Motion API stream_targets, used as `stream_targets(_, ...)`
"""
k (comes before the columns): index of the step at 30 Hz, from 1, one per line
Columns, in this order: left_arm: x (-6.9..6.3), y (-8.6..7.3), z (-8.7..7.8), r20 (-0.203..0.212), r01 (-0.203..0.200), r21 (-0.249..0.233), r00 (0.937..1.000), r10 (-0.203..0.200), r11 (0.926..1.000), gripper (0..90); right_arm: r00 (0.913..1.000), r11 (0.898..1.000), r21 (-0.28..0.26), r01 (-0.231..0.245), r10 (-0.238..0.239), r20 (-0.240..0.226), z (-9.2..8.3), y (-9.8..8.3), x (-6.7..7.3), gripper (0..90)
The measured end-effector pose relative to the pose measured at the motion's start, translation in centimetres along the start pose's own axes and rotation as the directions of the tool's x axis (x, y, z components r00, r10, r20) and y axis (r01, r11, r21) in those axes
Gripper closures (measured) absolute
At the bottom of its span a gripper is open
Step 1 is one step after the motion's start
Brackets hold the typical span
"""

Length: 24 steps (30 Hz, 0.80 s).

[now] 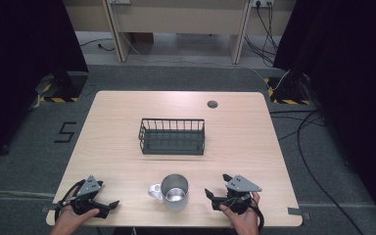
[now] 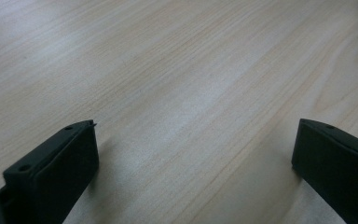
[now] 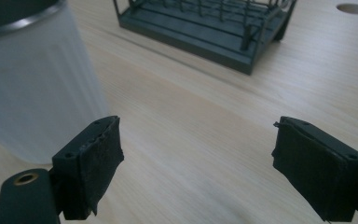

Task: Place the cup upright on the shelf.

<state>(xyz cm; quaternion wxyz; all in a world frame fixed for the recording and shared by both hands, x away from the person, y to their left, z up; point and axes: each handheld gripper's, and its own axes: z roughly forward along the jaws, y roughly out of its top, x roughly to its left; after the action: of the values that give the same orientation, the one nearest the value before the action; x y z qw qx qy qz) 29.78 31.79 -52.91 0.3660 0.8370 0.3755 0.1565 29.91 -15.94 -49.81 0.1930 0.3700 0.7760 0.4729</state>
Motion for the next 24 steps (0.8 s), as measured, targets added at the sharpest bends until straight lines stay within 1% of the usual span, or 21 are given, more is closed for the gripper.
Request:
stream_targets(1, 0.0, 0.0, 0.0, 0.000, 0.000, 0.000, 1.0000, 0.000, 1.0000, 0.0, 1.0000, 1.000, 0.000, 0.000, 0.000, 0.000, 0.0, 0.0, 0.0, 15.3)
stream_targets(2, 0.0, 0.0, 0.0, 0.000, 0.000, 0.000, 1.0000, 0.000, 1.0000, 0.0, 0.9997, 1.000, -0.021, 0.012, -0.012, -0.020, -0.2, 0.2, 0.5, 15.2)
stream_targets(4, 0.0, 0.0, 0.0, 0.000, 0.000, 0.000, 1.0000, 0.000, 1.0000, 0.0, 0.9994, 1.000, -0.026, 0.017, -0.018, -0.029, -0.2, 0.3, 0.8, 15.2)
stream_targets(5, 0.0, 0.0, 0.0, 0.001, 0.000, -0.001, 1.0000, 0.000, 1.0000, 0.0, 0.9979, 0.998, -0.050, 0.027, -0.030, -0.057, -0.4, 0.4, 1.5, 15.2)
stream_targets(8, 0.0, 0.0, 0.0, 0.000, 0.000, 0.000, 1.0000, 0.000, 1.0000, 0.0, 0.9948, 0.997, -0.074, 0.026, -0.034, -0.096, -0.6, 0.6, 2.2, 15.1)
stream_targets(9, 0.0, 0.0, 0.0, 0.000, 0.000, 0.000, 1.0000, 0.000, 1.0000, 0.0, 0.9948, 0.997, -0.074, 0.026, -0.034, -0.096, -0.6, 0.6, 2.2, 15.1)
stream_targets(10, 0.0, 0.0, 0.0, 0.000, 0.000, 0.000, 1.0000, 0.000, 1.0000, 0.0, 0.9920, 0.996, -0.086, 0.031, -0.041, -0.119, -0.8, 0.7, 2.8, 15.1)
stream_targets(15, 0.0, 0.0, 0.0, 0.000, 0.000, 0.000, 1.0000, 0.000, 1.0000, 0.0, 0.9872, 0.993, -0.114, 0.036, -0.053, -0.150, -1.1, 0.8, 3.6, 15.0)
stream_targets(21, 0.0, 0.0, 0.0, 0.000, 0.000, 0.000, 1.0000, 0.000, 1.0000, 0.0, 0.9844, 0.990, -0.132, 0.042, -0.063, -0.164, -1.1, 1.0, 4.1, 15.0)
stream_targets(22, 0.0, 0.0, 0.0, 0.000, 0.000, 0.000, 1.0000, 0.000, 1.0000, 0.0, 0.9820, 0.990, -0.136, 0.042, -0.066, -0.177, -1.0, 1.1, 4.3, 15.0)
stream_targets(24, 0.0, 0.0, 0.0, 0.000, 0.000, 0.000, 1.0000, 0.000, 1.0000, 0.0, 0.9802, 0.989, -0.141, 0.043, -0.069, -0.186, -0.9, 1.2, 4.6, 15.0)
